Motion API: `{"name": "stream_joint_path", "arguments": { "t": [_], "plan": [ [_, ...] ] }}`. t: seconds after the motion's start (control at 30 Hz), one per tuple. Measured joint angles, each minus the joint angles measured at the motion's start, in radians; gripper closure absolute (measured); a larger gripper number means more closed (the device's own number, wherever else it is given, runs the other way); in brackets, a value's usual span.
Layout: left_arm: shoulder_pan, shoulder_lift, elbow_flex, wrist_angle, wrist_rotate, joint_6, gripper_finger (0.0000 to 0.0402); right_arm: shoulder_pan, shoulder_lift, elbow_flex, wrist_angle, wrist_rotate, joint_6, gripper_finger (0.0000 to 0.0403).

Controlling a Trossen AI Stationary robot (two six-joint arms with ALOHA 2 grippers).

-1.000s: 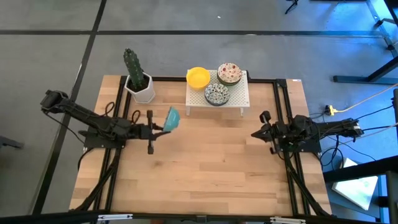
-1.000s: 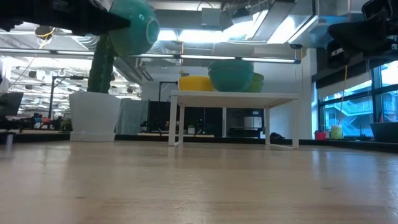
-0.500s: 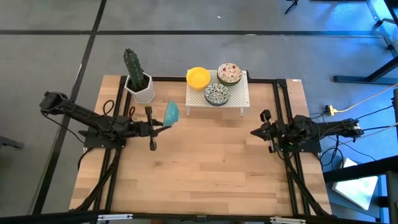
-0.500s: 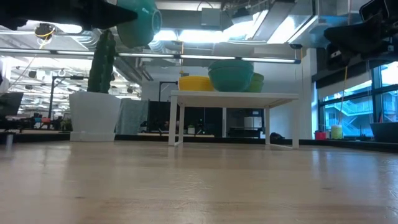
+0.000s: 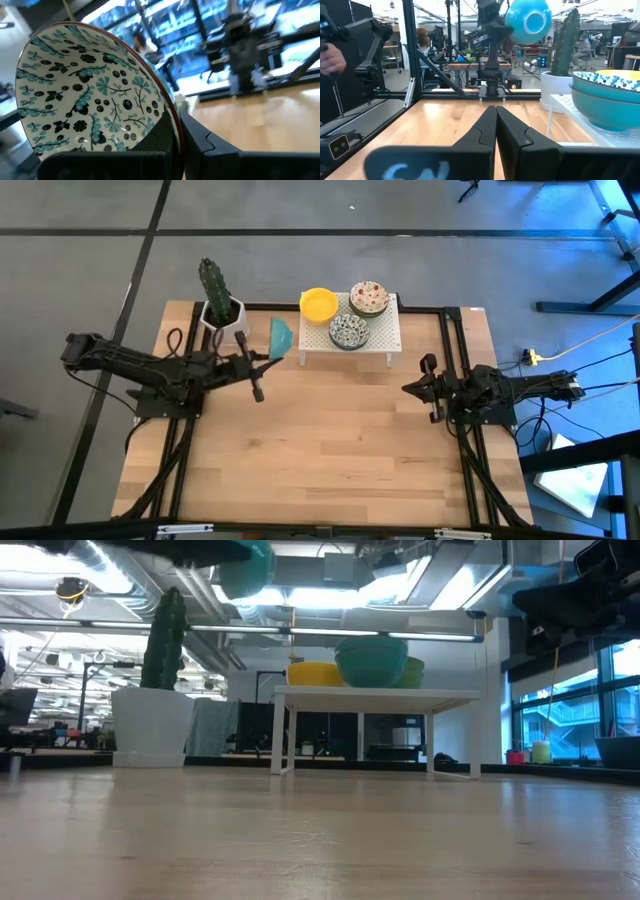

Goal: Pick & Place Mini bowls
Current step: Stack the blue bowl on top of the blue bowl on the shelf

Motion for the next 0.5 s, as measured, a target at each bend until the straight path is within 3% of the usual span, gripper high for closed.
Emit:
{"name": "stream_joint_path", "arguments": {
  "t": [0.2,0.5],
  "plan": [
    [0.043,0.130,0.284,-0.302,-0.100,0.008,0.0394,0.000,0.000,0.000,0.001,0.000,0.000,0.0391],
    [0.110,0.400,0.753,-0.739,-0.058,0.115,0.0394,0.000,0.000,0.000,0.001,0.000,0.000,0.0391]
  ]
}}
